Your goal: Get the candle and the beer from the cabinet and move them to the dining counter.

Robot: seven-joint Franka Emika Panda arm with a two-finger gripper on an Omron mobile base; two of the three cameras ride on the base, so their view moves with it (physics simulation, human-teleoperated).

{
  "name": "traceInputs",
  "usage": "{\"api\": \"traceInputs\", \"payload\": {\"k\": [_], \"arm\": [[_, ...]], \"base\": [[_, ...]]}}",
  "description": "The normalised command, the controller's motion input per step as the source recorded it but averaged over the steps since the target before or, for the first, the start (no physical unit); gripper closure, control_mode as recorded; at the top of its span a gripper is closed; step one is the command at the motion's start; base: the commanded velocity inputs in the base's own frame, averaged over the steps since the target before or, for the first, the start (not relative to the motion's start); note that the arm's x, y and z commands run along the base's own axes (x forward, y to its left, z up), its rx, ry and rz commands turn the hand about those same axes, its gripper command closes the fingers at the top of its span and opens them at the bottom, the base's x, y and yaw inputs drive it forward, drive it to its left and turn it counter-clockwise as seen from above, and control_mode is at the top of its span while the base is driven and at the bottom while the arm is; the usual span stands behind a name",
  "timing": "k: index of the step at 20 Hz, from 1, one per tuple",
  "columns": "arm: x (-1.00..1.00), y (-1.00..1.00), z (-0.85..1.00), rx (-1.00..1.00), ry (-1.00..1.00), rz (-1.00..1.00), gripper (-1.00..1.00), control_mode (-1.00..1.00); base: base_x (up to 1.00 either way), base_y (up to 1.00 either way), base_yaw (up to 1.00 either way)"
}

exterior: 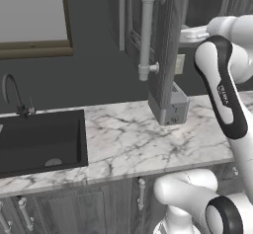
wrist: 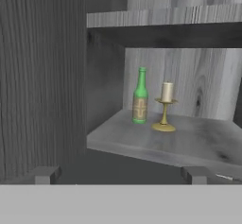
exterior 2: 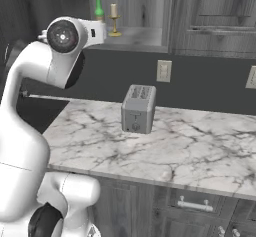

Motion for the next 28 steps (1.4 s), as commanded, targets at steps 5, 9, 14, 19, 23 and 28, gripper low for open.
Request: {"api": "traceInputs", "payload": {"k": [5, 9, 14, 19, 23, 28], "arm": [[0.38, -0.02, 0.0, 0.01, 0.0, 0.0, -1.0, -1.0], [0.54, -0.09, 0.0, 0.02, 0.0, 0.0, -1.0, -1.0], [0.47, -0.17, 0.0, 0.02, 0.03, 0.0, -1.0, -1.0], [0.46, -0.23, 0.02, 0.05, 0.08, 0.0, -1.0, -1.0], [0.37, -0.21, 0.03, 0.04, 0.07, 0.0, -1.0, -1.0], [0.33, -0.03, 0.09, 0.0, 0.04, 0.0, -1.0, -1.0]], "base": [[0.0, 0.0, 0.0], [0.0, 0.0, 0.0], [0.0, 0.0, 0.0], [0.0, 0.0, 0.0], [0.0, 0.0, 0.0], [0.0, 0.0, 0.0]]}}
